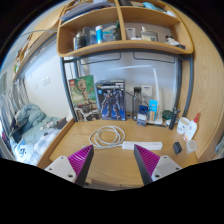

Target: Unplug charger

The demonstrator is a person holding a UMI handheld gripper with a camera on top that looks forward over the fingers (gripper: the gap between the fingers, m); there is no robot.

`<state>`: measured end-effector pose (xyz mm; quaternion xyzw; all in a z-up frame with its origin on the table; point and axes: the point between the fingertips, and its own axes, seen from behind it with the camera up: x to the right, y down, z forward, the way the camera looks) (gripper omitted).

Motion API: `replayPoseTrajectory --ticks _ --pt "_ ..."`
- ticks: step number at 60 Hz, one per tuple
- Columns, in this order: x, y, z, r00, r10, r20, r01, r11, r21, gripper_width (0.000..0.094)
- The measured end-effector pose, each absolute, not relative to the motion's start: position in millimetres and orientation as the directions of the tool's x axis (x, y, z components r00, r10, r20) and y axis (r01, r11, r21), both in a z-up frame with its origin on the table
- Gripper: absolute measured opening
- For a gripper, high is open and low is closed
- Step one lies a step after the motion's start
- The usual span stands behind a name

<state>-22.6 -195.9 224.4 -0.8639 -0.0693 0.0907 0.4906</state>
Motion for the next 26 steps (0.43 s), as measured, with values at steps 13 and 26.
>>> replayPoseTrajectory --ticks 13,26 --pt "-44.1 -218.1 217.6 0.967 0.249 -0.049 0.087 -0.509 -0.857 0.0811" --pt "-45.6 -228.2 210.3 0.969 0.244 -0.030 0.104 -0.517 -0.850 0.0812"
